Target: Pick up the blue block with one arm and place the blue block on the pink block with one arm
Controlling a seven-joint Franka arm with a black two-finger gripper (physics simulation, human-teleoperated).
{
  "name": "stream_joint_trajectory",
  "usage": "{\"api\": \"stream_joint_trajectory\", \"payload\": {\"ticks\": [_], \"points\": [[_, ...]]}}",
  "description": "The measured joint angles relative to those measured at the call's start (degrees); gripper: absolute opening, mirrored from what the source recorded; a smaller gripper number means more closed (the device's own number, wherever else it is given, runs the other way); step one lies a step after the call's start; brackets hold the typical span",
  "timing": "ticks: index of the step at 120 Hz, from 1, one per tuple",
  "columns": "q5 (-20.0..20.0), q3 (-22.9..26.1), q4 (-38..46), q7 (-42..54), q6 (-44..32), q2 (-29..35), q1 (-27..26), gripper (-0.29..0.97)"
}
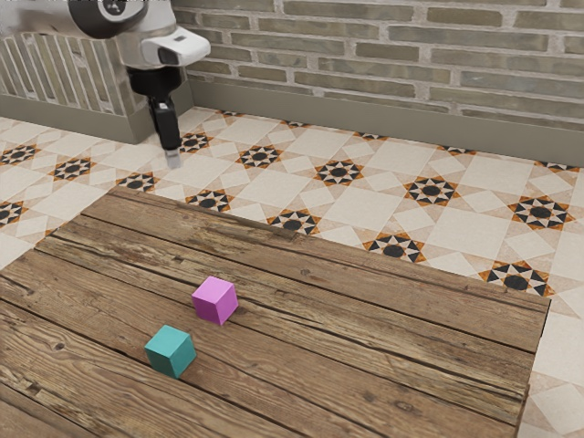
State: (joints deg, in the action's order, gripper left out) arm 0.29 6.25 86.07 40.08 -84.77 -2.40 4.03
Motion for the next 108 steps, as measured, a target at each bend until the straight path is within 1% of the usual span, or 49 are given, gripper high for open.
{"api": "stream_joint_trajectory", "payload": {"ticks": [14,19,25,30,35,43,48,57,69,78,91,108], "points": [[-0.21,-0.01,-0.04,2.35,-1.02,-0.30,1.56,0.68],[-0.34,0.02,1.55,3.08,-1.16,1.34,2.61,0.68],[-0.65,0.11,5.99,3.89,-1.24,4.91,4.11,0.68],[-1.32,0.33,12.87,4.44,-1.30,9.99,5.13,0.68],[-1.66,1.12,18.15,5.17,-1.32,13.60,4.10,0.68],[-2.08,2.58,24.05,7.46,-1.43,16.30,3.04,0.68],[-2.22,3.47,29.19,9.16,-2.36,18.74,2.76,0.68],[-2.68,4.16,40.71,12.49,-7.01,23.40,2.41,0.68],[-3.39,4.28,50.76,16.80,-15.95,24.91,0.88,0.68],[-3.35,4.72,52.84,20.46,-21.85,24.87,0.02,0.68],[-3.28,5.08,53.92,25.30,-27.73,23.49,-0.05,0.68],[-3.65,5.20,60.48,30.46,-37.36,22.92,0.12,0.68]]}}
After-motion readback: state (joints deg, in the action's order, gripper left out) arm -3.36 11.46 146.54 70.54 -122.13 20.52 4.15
